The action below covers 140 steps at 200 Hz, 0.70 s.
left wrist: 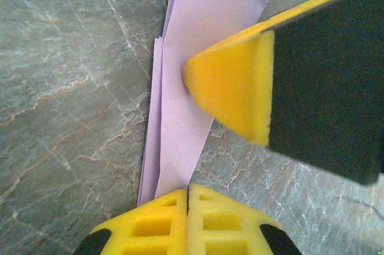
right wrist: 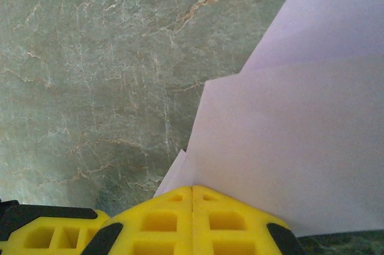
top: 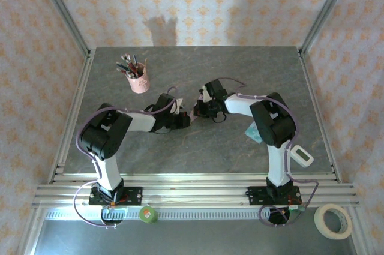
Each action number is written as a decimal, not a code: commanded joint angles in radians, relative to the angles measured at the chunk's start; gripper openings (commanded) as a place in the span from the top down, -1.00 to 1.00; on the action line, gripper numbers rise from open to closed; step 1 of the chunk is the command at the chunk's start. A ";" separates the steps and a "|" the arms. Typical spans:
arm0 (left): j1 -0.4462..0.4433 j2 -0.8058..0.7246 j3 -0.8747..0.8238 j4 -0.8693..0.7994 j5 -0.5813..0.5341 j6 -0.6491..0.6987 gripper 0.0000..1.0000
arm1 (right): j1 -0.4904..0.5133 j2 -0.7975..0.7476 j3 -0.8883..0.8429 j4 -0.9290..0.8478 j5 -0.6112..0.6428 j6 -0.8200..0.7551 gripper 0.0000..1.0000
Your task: Fold a paper plane with a square sheet of paper (pick it up from the middle)
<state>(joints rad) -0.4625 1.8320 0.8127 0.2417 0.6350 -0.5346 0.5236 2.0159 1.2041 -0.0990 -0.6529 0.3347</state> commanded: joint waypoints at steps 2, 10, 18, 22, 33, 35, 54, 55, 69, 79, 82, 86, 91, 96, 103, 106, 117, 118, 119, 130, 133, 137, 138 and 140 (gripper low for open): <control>0.005 0.013 -0.074 -0.119 -0.057 -0.012 1.00 | -0.082 0.019 -0.017 0.030 0.065 -0.037 1.00; 0.005 0.015 -0.082 -0.119 -0.055 -0.016 1.00 | -0.099 0.024 -0.007 0.030 0.062 -0.038 1.00; 0.005 0.019 -0.090 -0.114 -0.053 -0.016 1.00 | -0.115 0.032 0.001 0.033 0.056 -0.039 1.00; 0.005 0.020 -0.095 -0.110 -0.049 -0.017 1.00 | -0.123 0.035 0.006 0.035 0.057 -0.040 1.00; 0.005 0.023 -0.106 -0.099 -0.043 -0.022 1.00 | -0.143 0.044 0.013 0.040 0.067 -0.043 1.00; 0.005 0.023 -0.108 -0.098 -0.042 -0.022 1.00 | -0.149 0.047 0.015 0.041 0.068 -0.044 1.00; 0.005 0.024 -0.118 -0.092 -0.037 -0.022 1.00 | -0.190 0.068 0.025 0.058 0.071 -0.046 0.99; 0.005 0.024 -0.119 -0.092 -0.036 -0.022 1.00 | -0.192 0.069 0.025 0.060 0.071 -0.046 0.99; 0.005 0.024 -0.119 -0.090 -0.032 -0.021 1.00 | -0.226 0.090 0.034 0.079 0.068 -0.039 0.99; 0.005 0.027 -0.118 -0.090 -0.029 -0.019 1.00 | -0.248 0.103 0.038 0.098 0.061 -0.029 0.99; 0.005 0.027 -0.117 -0.090 -0.029 -0.019 1.00 | -0.256 0.109 0.040 0.103 0.058 -0.026 0.99; 0.005 0.027 -0.118 -0.090 -0.029 -0.018 1.00 | -0.264 0.112 0.042 0.109 0.054 -0.022 0.99; 0.005 0.026 -0.118 -0.090 -0.028 -0.018 1.00 | -0.275 0.119 0.046 0.116 0.051 -0.018 0.99; 0.005 0.027 -0.117 -0.091 -0.027 -0.018 1.00 | -0.284 0.124 0.050 0.122 0.049 -0.015 0.98; 0.005 0.026 -0.119 -0.089 -0.026 -0.018 1.00 | -0.297 0.129 0.057 0.124 0.048 -0.011 0.98; 0.005 0.026 -0.119 -0.090 -0.026 -0.018 1.00 | -0.303 0.132 0.059 0.125 0.048 -0.011 0.98; 0.005 0.025 -0.119 -0.090 -0.025 -0.017 1.00 | -0.319 0.136 0.071 0.127 0.051 -0.007 0.97; 0.005 0.025 -0.119 -0.090 -0.025 -0.017 1.00 | -0.320 0.136 0.072 0.128 0.051 -0.006 0.97; 0.005 0.025 -0.119 -0.090 -0.025 -0.018 1.00 | -0.321 0.136 0.073 0.127 0.052 -0.005 0.97; 0.005 0.024 -0.118 -0.089 -0.023 -0.016 1.00 | -0.335 0.139 0.084 0.124 0.054 -0.005 0.96; 0.004 0.024 -0.118 -0.090 -0.023 -0.016 1.00 | -0.338 0.138 0.087 0.122 0.056 -0.004 0.96; 0.005 0.024 -0.117 -0.089 -0.023 -0.016 1.00 | -0.341 0.137 0.092 0.119 0.060 -0.006 0.96; 0.005 0.023 -0.117 -0.088 -0.022 -0.016 1.00 | -0.342 0.137 0.094 0.118 0.061 -0.005 0.96; 0.004 0.023 -0.116 -0.088 -0.022 -0.016 1.00 | -0.343 0.137 0.095 0.117 0.064 -0.006 0.96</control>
<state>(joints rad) -0.4625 1.8236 0.7570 0.3382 0.6388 -0.5507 0.2794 2.1052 1.2663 -0.0212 -0.8059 0.3450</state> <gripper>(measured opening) 0.062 0.040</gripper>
